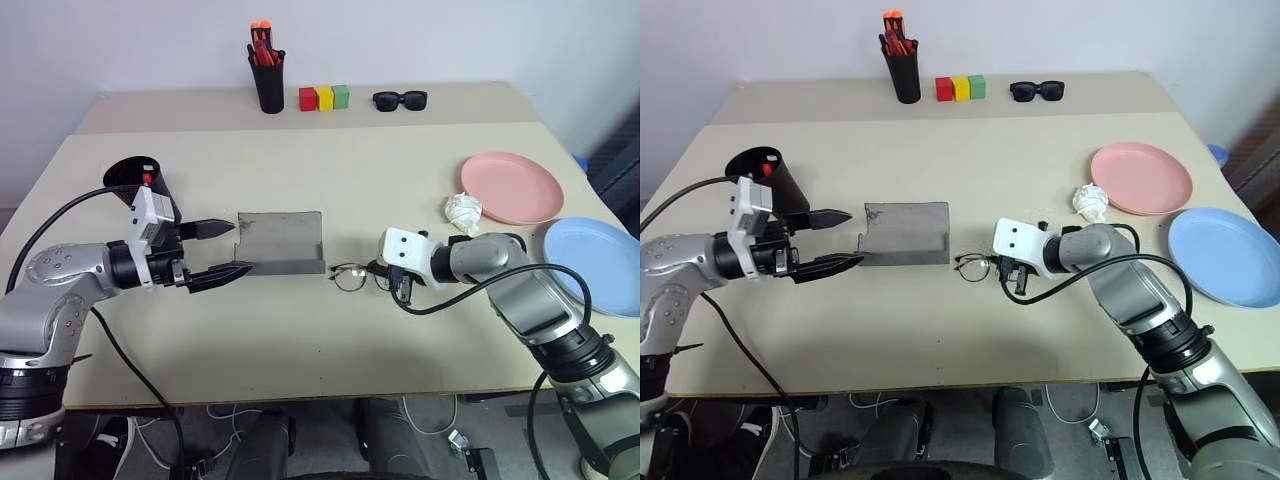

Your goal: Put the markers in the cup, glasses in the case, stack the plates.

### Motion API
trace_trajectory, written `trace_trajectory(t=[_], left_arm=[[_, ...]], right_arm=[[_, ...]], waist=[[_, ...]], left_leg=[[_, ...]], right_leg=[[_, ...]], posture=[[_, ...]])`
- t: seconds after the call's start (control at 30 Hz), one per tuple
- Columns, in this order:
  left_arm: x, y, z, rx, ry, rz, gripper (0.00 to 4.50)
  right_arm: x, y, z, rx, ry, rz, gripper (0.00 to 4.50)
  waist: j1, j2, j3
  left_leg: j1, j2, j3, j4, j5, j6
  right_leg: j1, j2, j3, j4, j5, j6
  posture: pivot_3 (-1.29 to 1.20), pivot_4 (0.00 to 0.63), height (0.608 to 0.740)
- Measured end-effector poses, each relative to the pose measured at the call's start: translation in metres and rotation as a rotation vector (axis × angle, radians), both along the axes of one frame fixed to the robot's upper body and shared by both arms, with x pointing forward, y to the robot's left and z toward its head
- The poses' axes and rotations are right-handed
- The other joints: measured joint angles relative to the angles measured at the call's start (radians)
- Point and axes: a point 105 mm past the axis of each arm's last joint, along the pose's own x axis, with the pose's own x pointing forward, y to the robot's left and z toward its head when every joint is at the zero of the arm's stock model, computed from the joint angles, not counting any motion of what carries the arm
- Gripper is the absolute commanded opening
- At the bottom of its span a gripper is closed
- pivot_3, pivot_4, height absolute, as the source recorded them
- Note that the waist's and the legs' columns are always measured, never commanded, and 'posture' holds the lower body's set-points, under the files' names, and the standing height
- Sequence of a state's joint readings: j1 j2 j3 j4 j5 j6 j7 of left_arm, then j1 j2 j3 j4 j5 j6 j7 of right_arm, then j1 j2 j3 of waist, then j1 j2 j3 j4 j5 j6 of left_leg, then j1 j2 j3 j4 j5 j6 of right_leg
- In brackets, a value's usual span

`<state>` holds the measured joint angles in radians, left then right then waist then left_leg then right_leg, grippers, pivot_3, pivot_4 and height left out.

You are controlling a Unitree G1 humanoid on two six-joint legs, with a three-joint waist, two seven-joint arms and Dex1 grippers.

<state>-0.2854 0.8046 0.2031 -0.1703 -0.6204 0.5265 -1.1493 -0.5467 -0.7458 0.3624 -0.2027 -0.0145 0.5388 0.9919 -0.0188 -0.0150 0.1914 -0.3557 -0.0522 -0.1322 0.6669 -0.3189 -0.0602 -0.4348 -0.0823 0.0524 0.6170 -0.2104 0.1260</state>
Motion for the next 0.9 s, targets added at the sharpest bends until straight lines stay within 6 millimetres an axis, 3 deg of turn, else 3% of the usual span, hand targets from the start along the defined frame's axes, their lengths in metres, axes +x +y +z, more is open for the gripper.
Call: trace_trajectory(t=[0.43, 0.57, 0.67, 0.8, 0.9], left_arm=[[0.000, 0.006, -0.008, -0.010, -0.002, -0.012, 4.50], [-0.002, 0.016, -0.016, -0.025, 0.026, 0.017, 4.50], [-0.004, 0.021, -0.019, -0.031, 0.033, 0.038, 4.50], [-0.005, 0.030, -0.015, -0.052, 0.018, 0.072, 4.50], [-0.007, 0.036, -0.012, -0.065, 0.003, 0.091, 4.50]], right_arm=[[0.001, -0.001, 0.000, -0.021, -0.011, 0.015, 0.15], [0.002, -0.002, 0.005, -0.010, -0.009, 0.012, 0.15], [0.005, -0.006, 0.017, 0.005, -0.018, 0.001, 0.15], [0.012, -0.011, 0.051, 0.073, -0.063, -0.024, 0.15], [0.013, -0.004, 0.076, 0.171, -0.086, -0.016, 0.15]], waist=[[0.001, 0.000, 0.000], [-0.001, 0.000, 0.000], [0.000, 0.000, 0.000], [0.001, 0.000, 0.000], [-0.002, 0.000, 0.000]], left_leg=[[0.000, 0.000, 0.000, 0.000, 0.000, 0.000], [0.000, 0.000, 0.000, 0.000, 0.000, 0.000], [0.000, 0.000, 0.000, 0.000, 0.000, 0.000], [0.000, 0.000, 0.000, 0.000, 0.000, 0.000], [0.000, 0.000, 0.000, -0.001, 0.000, 0.000]], right_leg=[[0.000, 0.000, 0.000, 0.000, 0.000, 0.000], [0.000, 0.000, 0.000, 0.000, 0.000, 0.000], [0.000, 0.000, 0.000, -0.001, 0.000, 0.000], [0.000, 0.000, 0.000, -0.001, 0.000, 0.000], [0.000, 0.000, 0.000, -0.001, 0.000, 0.000]], posture=[[0.00, 0.150, 0.740], [0.00, 0.150, 0.740], [0.00, 0.150, 0.740], [0.00, 0.150, 0.740], [0.00, 0.150, 0.740]])
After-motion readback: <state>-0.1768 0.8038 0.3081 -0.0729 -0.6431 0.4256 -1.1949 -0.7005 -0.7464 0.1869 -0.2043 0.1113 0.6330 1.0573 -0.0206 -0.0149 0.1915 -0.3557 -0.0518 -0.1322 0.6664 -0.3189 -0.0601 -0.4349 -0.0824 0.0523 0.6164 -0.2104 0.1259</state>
